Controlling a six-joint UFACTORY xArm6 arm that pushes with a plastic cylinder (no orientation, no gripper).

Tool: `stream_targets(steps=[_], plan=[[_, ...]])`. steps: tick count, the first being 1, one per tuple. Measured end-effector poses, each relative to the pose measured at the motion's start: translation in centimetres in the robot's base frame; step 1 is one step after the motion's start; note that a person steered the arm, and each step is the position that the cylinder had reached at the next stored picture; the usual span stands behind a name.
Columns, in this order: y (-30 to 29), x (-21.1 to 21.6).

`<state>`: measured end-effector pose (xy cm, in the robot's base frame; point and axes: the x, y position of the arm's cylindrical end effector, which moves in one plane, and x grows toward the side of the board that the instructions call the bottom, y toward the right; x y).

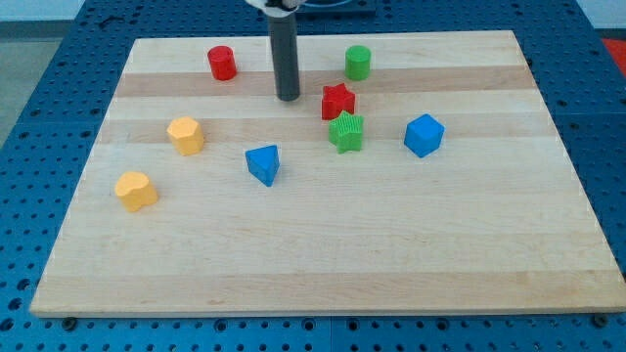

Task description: Move the red star towards the blue cube

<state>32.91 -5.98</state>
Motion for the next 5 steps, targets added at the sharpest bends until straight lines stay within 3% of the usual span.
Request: stream_targets(steps=[4, 5], plan=[[5.2, 1.8], [9.1, 1.8]])
